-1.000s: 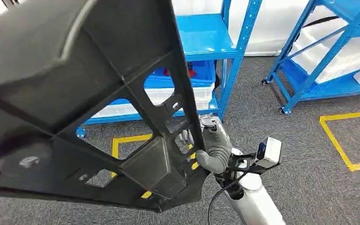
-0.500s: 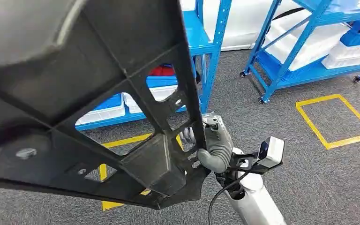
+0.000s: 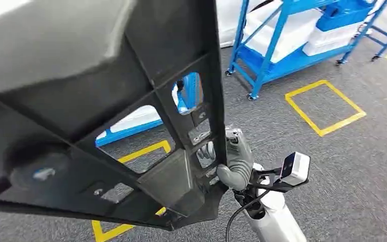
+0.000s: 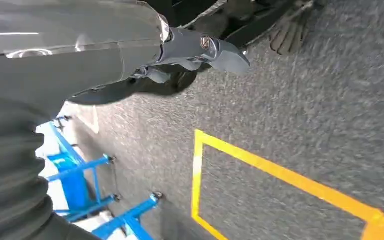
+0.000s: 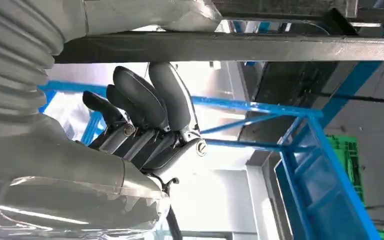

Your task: Take the parts from the cabinet and place them on the table.

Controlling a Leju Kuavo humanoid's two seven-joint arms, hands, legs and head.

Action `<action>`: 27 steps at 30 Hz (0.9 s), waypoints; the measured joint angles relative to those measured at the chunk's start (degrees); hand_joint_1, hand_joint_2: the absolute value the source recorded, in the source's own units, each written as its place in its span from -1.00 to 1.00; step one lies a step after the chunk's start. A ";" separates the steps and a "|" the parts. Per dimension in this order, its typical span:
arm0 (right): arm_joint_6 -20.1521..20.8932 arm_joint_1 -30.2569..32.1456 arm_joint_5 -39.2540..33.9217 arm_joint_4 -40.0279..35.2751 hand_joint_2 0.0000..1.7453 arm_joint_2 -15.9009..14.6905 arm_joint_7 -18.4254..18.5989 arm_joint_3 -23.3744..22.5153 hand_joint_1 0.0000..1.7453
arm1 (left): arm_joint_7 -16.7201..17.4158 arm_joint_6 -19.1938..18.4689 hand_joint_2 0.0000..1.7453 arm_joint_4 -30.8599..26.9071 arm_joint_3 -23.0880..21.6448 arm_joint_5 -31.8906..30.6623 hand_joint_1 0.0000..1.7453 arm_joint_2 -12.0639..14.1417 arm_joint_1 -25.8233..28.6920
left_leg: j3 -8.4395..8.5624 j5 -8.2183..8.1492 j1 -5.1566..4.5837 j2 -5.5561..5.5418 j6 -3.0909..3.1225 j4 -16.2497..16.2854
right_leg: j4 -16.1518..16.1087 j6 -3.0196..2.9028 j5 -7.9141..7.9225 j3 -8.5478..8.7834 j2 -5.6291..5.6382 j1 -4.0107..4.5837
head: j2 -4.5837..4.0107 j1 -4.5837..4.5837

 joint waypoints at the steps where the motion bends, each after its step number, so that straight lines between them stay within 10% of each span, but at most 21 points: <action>1: 0.11 0.04 -0.02 0.00 1.00 0.04 0.00 -0.02 1.00 | 0.00 0.06 1.00 0.02 0.00 0.04 -1.00 0.00 0.02 | -0.26 0.12 -0.24 0.34 0.14 0.37 | -0.17 0.52 0.36 -0.37 0.45 -0.27 | 0.00 0.00; 4: 0.20 0.27 -0.02 0.00 1.00 0.05 0.00 -0.46 1.00 | 0.00 0.11 1.00 0.00 0.02 0.06 -1.00 -0.20 -0.01 | -0.13 0.90 0.05 2.35 1.39 -0.45 | -0.25 1.50 0.63 -0.77 1.41 -0.50 | 0.00 -0.02; 6: 0.20 0.04 -0.02 0.00 1.00 0.05 -0.07 -0.79 1.00 | 0.04 0.11 1.00 0.00 0.02 0.06 -1.00 -0.13 -0.05 | -0.03 1.15 -0.12 3.61 1.91 -0.76 | 4.54 2.03 -2.68 -3.01 -3.90 -0.22 | 0.00 -0.02; 8: 0.29 0.02 -0.04 0.02 1.00 0.09 -0.07 -0.79 1.00 | 0.07 0.24 1.00 0.00 0.02 0.04 -1.00 -0.11 0.23 | -0.20 1.12 -0.26 5.06 1.94 -0.73 | 13.73 2.47 -6.82 -7.39 -5.16 -0.48 | 0.00 0.00; 10: 0.31 0.04 -0.04 0.15 1.00 0.09 -0.07 -0.81 1.00 | 0.07 0.26 1.00 0.00 0.06 0.06 -1.00 -0.07 0.36 | -0.27 1.10 -0.28 6.58 1.91 -0.71 | 17.04 2.71 -6.94 -8.93 -5.44 -0.78 | 0.00 -0.02; 13: 0.33 -0.10 -0.13 0.15 1.00 0.18 -0.07 -0.81 1.00 | 0.11 0.26 1.00 0.00 0.15 0.04 -1.00 -0.09 0.25 | 0.02 0.87 -0.27 8.32 1.55 -0.71 | 3.70 2.48 -0.52 -1.38 -7.23 -0.87 | 0.00 0.00; 15: 0.33 -0.44 -0.20 0.13 1.00 0.24 -0.04 -0.79 1.00 | 0.15 0.26 1.00 0.00 0.26 0.04 -1.00 -0.09 0.28 | 0.20 0.62 -0.81 9.02 0.90 -0.69 | -0.86 1.59 -0.60 0.91 -9.92 0.01 | 0.00 -0.02; 19: 0.40 -0.56 -0.42 0.11 1.00 0.37 0.02 -0.85 1.00 | 0.11 0.26 1.00 0.00 0.39 0.02 -1.00 -0.02 0.28 | 0.63 0.34 -0.86 10.44 -0.58 -0.96 | -1.39 -0.02 -0.05 0.69 -7.30 -0.33 | 0.00 -0.02; 21: 0.53 -0.85 -0.68 0.09 1.00 0.65 0.13 -0.90 1.00 | 0.15 0.35 1.00 0.00 0.50 0.04 -1.00 0.06 0.27 | -0.93 -2.58 -0.58 6.56 -0.69 2.95 | -1.65 -0.69 0.19 0.69 -6.47 -0.46 | 0.00 -0.02; 24: 0.57 -0.80 -0.76 0.09 1.00 1.01 0.22 -0.90 1.00 | 0.15 0.50 1.00 0.00 0.74 0.04 -1.00 0.09 0.44 | -7.42 -8.50 -0.61 4.98 -0.75 16.94 | -1.56 -1.05 0.27 0.55 -4.48 -0.15 | 0.00 -0.02; 27: 0.31 -0.62 -0.77 0.11 1.00 1.01 0.22 -0.90 1.00 | 0.13 0.50 1.00 0.00 0.81 0.04 -1.00 0.13 0.49 | -5.90 -3.65 -0.60 4.73 -0.39 12.51 | -1.24 -1.03 0.25 0.59 -2.07 -0.05 | 0.00 -0.02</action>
